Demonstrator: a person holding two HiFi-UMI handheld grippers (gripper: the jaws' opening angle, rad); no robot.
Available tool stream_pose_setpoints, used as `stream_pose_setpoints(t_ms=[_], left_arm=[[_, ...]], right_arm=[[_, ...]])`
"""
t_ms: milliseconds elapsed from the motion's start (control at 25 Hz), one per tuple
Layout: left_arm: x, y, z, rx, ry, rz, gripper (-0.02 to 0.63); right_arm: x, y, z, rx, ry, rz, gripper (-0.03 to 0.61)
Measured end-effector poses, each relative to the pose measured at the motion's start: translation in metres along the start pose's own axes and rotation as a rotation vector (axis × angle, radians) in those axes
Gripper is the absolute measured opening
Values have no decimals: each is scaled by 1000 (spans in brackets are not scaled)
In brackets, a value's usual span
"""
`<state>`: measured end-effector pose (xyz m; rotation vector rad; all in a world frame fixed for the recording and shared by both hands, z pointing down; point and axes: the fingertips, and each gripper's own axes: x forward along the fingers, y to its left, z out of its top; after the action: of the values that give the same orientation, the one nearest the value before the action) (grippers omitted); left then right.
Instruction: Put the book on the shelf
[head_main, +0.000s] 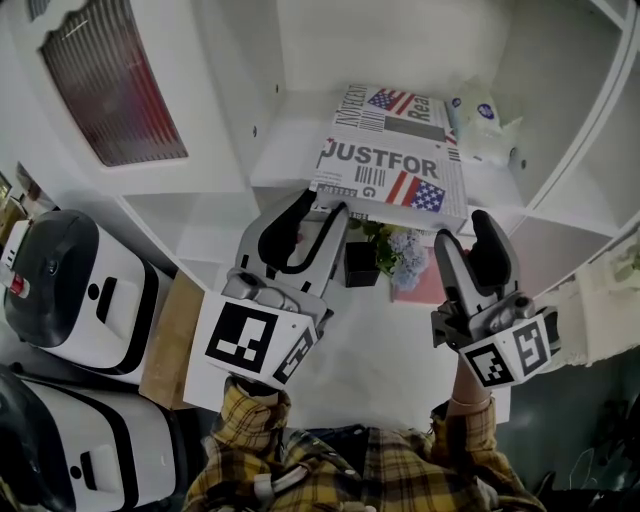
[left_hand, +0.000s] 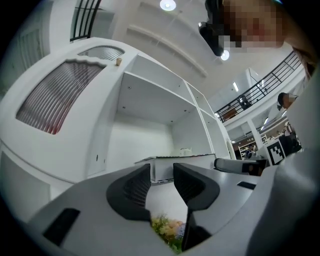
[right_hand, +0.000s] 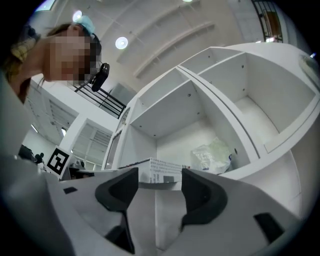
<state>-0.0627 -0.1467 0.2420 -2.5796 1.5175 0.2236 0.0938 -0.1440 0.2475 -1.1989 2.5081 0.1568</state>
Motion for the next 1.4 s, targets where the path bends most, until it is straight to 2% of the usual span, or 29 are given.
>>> stream_pose_setpoints(t_ms=[440,640,1120,1400], left_arm=[[11,8,-2,9,14,33,127],[9,4,-9,24,0,59,124],[26,22,-7,6,29,72,124],[18,20,-7,28,40,70,126]], right_arm=[[26,-10,-3,-152,69,-48,175],[19,-10,-9,-191,66,-53,163],[43,-16,-11,-187,95,-56,152],[37,-6,-4,-184,94,-36,156]])
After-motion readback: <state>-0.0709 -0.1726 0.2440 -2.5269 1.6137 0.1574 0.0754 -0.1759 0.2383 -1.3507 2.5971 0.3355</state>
